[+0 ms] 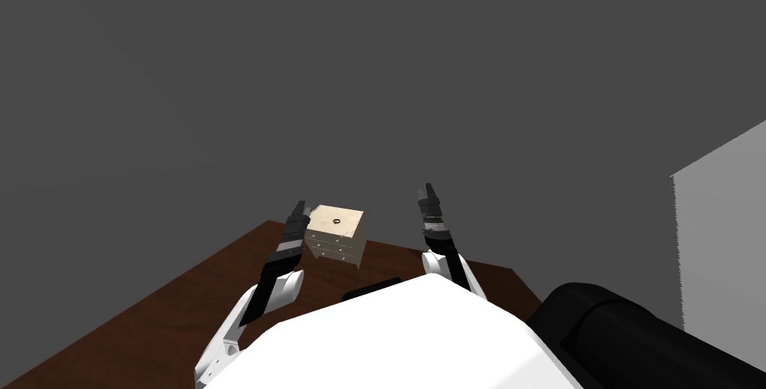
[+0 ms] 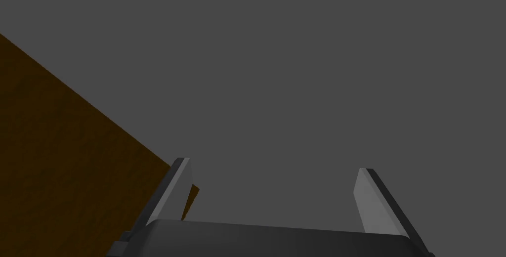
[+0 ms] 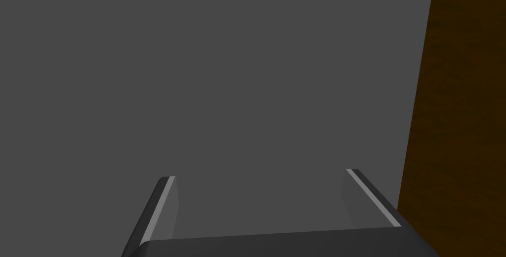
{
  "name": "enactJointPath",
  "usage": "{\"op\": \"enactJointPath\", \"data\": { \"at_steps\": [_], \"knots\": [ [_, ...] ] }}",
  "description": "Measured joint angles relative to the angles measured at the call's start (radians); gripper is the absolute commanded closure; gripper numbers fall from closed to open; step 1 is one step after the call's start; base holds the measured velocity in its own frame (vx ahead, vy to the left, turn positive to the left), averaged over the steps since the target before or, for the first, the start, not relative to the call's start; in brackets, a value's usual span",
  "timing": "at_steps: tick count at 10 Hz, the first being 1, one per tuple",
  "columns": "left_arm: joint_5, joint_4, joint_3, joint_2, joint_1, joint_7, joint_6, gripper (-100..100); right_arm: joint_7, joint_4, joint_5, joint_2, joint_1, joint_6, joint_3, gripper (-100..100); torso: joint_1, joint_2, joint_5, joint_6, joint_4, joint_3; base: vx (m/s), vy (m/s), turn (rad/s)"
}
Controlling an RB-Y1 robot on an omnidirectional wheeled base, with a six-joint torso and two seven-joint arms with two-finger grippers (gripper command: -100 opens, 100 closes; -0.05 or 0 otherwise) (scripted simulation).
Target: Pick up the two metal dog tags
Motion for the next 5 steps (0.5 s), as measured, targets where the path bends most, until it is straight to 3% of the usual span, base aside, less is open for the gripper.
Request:
{"op": "enactJointPath", "data": {
  "at_steps": [4,5],
  "knots": [
    [0.016,0.090,0.026,0.004,-0.042,0.010,0.034,-100,0.000,0.000,0.000,0.000,0.000,0.000,0.000,0,0.003,0.001,0.001,0.000,0.000,0.001,0.039,-0.085,0.017],
    [0.022,0.124,0.034,0.007,-0.049,0.014,0.039,-100,0.000,0.000,0.000,0.000,0.000,0.000,0.000,0,0.003,0.001,0.001,0.000,0.000,0.000,0.091,-0.151,0.049]
  ]
}}
